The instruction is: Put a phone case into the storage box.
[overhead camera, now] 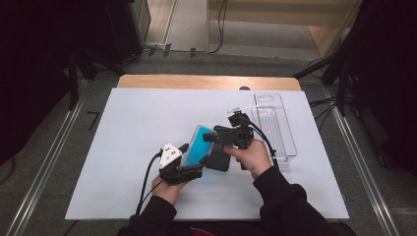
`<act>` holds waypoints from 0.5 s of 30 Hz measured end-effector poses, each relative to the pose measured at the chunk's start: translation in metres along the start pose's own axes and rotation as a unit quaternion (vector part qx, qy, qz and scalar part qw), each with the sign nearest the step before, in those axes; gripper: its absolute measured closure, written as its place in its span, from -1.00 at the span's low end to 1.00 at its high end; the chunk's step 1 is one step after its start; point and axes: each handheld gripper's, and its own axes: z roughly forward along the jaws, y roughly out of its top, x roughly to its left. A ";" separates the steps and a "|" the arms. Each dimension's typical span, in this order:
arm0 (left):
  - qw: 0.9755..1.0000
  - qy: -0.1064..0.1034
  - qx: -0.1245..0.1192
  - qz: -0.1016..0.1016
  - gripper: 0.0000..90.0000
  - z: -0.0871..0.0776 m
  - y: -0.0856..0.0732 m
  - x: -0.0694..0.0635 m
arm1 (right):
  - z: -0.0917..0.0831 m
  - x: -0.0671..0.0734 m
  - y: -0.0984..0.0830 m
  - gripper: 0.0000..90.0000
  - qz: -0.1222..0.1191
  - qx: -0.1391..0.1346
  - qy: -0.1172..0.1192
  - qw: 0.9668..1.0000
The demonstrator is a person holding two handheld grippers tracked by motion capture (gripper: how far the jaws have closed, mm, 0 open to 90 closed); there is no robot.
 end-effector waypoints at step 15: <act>1.000 0.006 -0.002 -0.006 -0.62 0.001 -0.001 -0.004 | 0.001 -0.006 0.004 0.64 0.074 0.021 0.030 0.997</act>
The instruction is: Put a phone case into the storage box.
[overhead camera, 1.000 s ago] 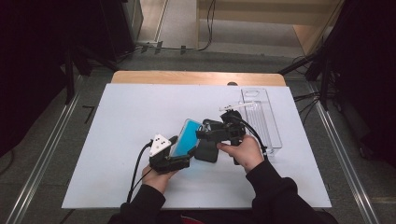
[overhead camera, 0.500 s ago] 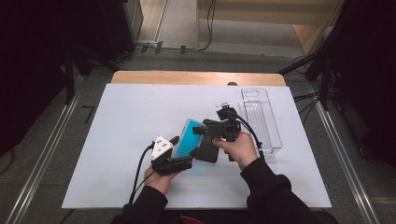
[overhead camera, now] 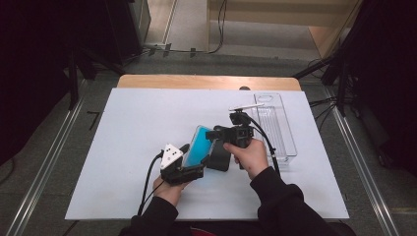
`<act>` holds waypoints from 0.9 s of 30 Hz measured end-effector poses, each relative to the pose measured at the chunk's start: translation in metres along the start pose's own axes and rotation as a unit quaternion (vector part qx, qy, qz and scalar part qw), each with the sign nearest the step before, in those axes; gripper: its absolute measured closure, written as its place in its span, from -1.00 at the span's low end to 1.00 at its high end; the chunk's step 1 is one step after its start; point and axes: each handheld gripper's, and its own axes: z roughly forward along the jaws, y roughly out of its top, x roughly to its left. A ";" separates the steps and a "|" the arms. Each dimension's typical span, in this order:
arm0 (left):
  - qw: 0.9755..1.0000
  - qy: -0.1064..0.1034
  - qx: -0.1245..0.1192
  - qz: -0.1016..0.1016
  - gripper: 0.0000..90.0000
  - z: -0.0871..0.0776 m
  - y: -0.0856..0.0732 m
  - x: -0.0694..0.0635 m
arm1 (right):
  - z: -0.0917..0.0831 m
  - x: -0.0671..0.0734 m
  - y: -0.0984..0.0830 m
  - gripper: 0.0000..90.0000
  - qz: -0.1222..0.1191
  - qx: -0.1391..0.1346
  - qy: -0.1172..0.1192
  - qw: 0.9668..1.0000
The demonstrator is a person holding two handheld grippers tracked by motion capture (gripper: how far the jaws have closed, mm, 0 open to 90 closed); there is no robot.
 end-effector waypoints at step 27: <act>0.996 -0.031 0.085 -0.019 -0.81 -0.004 0.030 0.001 | -0.025 0.007 0.006 0.71 -0.009 -0.027 0.007 1.000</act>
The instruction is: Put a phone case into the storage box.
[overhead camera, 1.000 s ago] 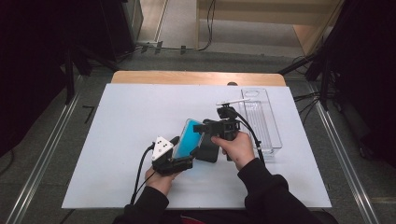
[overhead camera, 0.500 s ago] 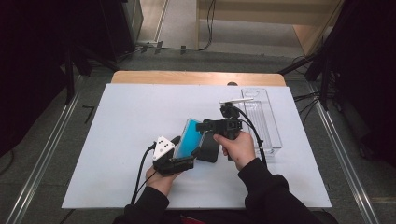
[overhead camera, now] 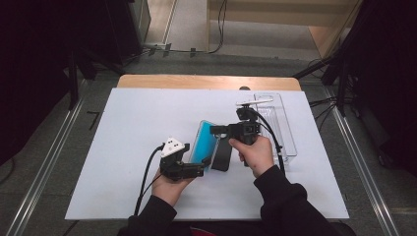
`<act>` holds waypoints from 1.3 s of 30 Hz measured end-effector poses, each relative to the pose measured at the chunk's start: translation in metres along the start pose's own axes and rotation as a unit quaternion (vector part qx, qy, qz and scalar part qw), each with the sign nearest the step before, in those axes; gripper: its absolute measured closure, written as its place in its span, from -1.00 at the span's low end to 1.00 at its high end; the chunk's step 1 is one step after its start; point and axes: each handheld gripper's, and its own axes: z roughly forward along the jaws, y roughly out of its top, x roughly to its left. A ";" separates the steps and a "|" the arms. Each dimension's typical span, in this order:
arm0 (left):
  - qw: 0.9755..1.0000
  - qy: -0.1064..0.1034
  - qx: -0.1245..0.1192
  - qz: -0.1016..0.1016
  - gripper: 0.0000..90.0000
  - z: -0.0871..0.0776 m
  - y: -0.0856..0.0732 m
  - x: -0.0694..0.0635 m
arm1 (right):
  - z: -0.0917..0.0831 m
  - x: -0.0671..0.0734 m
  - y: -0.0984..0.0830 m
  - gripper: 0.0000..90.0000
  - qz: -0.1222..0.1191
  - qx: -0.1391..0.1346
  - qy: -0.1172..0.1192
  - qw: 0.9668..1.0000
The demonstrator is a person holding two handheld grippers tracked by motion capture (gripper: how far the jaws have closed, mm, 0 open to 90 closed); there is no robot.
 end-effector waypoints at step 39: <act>0.974 -0.120 0.175 0.079 -0.39 -0.005 0.084 0.031 | -0.027 0.003 0.002 0.71 -0.220 0.002 0.010 0.975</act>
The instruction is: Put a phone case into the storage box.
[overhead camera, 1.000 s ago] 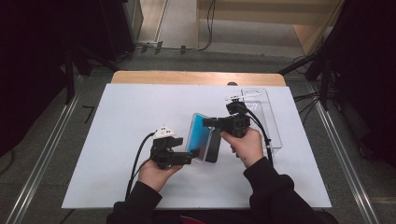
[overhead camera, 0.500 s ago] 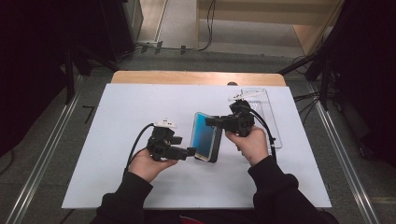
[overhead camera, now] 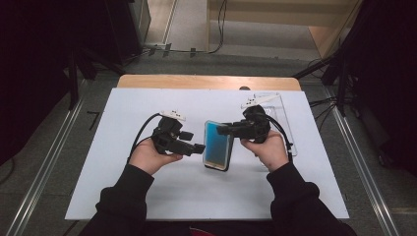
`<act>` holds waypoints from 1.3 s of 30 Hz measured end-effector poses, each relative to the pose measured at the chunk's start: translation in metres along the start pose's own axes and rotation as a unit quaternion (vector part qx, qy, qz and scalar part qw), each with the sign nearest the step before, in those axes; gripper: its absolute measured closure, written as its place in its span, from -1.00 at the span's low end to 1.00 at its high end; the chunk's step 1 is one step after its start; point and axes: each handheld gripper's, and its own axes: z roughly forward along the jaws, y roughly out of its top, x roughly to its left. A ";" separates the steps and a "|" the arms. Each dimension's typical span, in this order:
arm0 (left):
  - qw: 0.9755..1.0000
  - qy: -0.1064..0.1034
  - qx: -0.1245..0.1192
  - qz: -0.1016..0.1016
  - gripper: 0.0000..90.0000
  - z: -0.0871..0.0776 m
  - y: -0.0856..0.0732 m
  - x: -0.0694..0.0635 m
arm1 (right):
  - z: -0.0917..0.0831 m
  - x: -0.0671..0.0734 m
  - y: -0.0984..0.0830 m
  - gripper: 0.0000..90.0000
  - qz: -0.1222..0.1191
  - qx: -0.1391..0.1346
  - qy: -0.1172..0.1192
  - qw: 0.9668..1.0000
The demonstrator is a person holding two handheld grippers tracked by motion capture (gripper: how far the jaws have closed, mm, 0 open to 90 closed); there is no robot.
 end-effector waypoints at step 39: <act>0.988 -0.097 0.031 0.114 0.24 0.000 -0.003 -0.011 | 0.008 0.018 -0.001 0.70 -0.138 0.052 0.132 0.980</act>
